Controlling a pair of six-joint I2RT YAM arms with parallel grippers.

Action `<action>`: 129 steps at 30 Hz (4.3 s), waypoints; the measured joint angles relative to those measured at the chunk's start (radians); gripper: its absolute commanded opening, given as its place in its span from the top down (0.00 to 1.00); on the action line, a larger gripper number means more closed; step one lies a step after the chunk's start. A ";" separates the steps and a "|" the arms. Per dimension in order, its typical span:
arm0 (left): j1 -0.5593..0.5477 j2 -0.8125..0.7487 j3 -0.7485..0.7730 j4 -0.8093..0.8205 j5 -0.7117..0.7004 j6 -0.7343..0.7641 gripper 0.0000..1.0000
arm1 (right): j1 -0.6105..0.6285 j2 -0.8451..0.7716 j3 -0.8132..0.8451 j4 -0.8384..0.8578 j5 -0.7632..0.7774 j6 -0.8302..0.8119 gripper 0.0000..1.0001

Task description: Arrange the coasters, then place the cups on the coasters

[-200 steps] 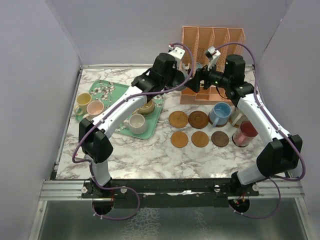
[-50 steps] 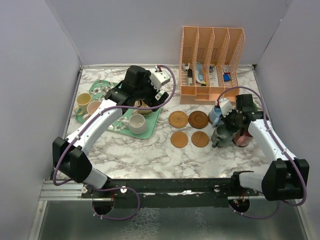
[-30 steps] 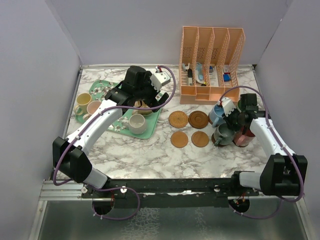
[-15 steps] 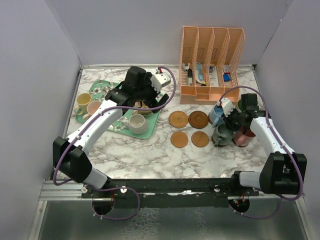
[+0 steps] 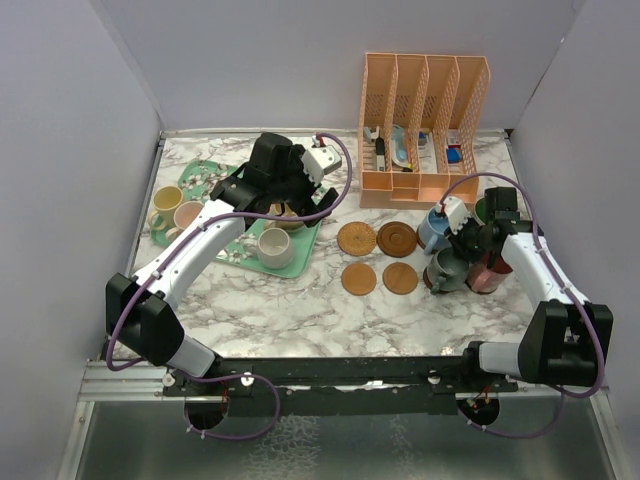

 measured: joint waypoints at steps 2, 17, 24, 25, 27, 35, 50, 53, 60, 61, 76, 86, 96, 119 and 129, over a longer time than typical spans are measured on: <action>0.000 0.000 0.000 0.000 0.002 0.000 0.01 | -0.002 0.002 0.000 0.000 -0.005 -0.005 0.99; 0.000 0.000 -0.005 0.000 0.014 0.000 0.01 | -0.006 0.017 0.002 -0.012 -0.041 -0.024 0.99; 0.000 0.000 -0.005 0.000 0.017 0.001 0.01 | -0.008 0.026 0.009 -0.016 -0.048 -0.025 0.99; 0.000 0.000 -0.005 0.000 0.018 0.001 0.01 | -0.008 0.028 0.010 -0.017 -0.048 -0.024 0.99; 0.000 0.000 -0.005 0.000 0.018 0.001 0.01 | -0.008 0.029 0.010 -0.017 -0.049 -0.024 0.99; 0.000 0.000 -0.005 0.000 0.019 0.001 0.01 | -0.008 0.031 0.011 -0.018 -0.050 -0.032 0.99; 0.000 -0.003 -0.019 0.000 0.021 0.003 0.01 | -0.008 0.030 0.011 -0.021 -0.050 -0.051 0.93; 0.000 -0.004 -0.020 0.000 0.021 0.003 0.01 | -0.009 0.029 0.011 -0.023 -0.050 -0.051 0.92; 0.000 -0.010 -0.021 0.000 0.023 0.003 0.01 | -0.009 0.026 0.011 -0.028 -0.050 -0.051 0.89; 0.000 -0.011 -0.021 0.000 0.023 0.003 0.01 | -0.009 0.024 0.011 -0.032 -0.050 -0.051 0.89; 0.000 -0.020 -0.031 0.000 0.040 0.003 0.01 | -0.009 0.006 0.011 -0.060 -0.050 -0.050 0.93; 0.000 -0.020 -0.032 0.000 0.043 0.003 0.01 | -0.009 0.002 0.023 -0.060 -0.053 -0.042 0.95; 0.000 -0.021 -0.032 0.000 0.043 0.004 0.01 | -0.010 0.002 0.023 -0.059 -0.057 -0.042 0.95; 0.000 -0.025 -0.032 0.000 0.044 0.004 0.01 | -0.010 0.002 0.022 -0.041 -0.067 -0.043 0.95; 0.000 -0.026 -0.032 0.000 0.044 0.005 0.01 | -0.010 0.007 0.012 -0.035 -0.066 -0.054 0.95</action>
